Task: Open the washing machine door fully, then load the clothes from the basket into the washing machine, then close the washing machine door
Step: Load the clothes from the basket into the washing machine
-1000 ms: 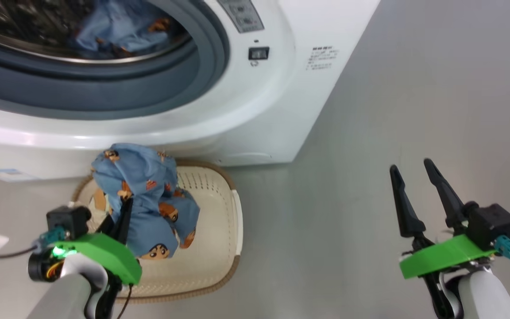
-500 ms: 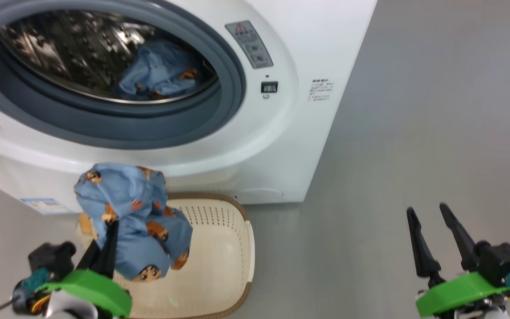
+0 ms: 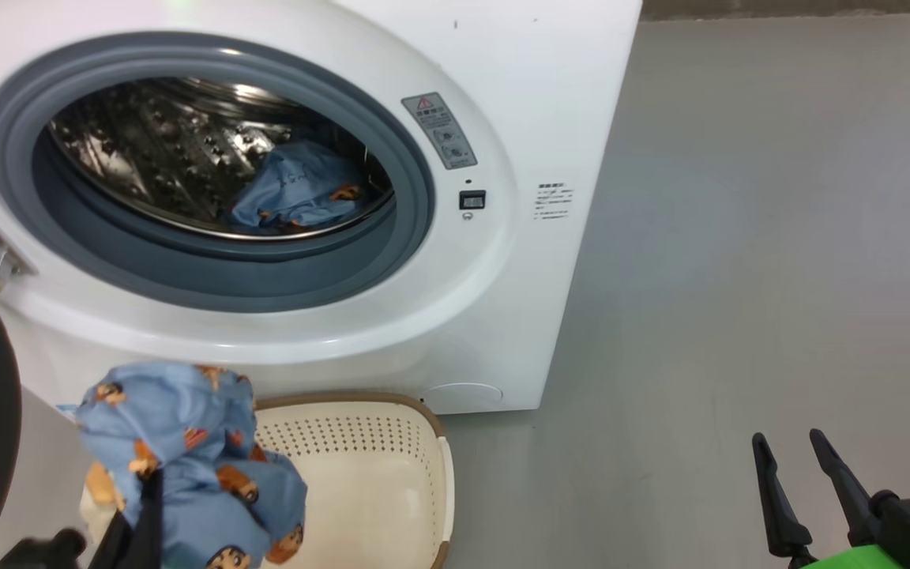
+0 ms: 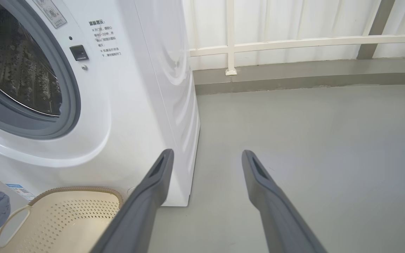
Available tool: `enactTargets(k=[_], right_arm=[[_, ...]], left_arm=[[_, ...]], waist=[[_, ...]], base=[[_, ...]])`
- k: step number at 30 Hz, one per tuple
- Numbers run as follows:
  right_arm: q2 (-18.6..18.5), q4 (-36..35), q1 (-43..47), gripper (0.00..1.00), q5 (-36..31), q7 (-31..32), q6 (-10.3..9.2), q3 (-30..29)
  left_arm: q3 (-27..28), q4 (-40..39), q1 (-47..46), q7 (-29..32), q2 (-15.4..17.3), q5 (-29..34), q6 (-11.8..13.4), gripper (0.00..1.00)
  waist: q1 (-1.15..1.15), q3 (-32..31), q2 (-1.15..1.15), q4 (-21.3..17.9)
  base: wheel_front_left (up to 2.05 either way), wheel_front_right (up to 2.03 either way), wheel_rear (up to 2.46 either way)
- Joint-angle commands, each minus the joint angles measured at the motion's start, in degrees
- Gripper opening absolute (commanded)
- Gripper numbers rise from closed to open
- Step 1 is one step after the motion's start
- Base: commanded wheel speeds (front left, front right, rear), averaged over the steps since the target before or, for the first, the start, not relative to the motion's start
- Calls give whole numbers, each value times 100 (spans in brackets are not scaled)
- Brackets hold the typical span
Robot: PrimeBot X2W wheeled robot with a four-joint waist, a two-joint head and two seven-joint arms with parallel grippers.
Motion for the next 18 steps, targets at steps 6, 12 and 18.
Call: enactTargets(k=[6,12,18], right_arm=[[-62,-176,22,100,6,-28,8,36],[-30,-220,-14,100,-4,-28,8,27],[20,-233,-161,100,-26,-28,8,63]], left_arm=[[456,-461,201,-79,-32,137,-9,0],[418,-469,37,-79,-67,111,-9,0],[301,-411,-521,-79,96,-16,-9,0]], waist=[[0,9,0,-82],[0,142,0,-101],[0,396,0,-198]], base=[[0,0,0],[0,0,0],[0,0,0]])
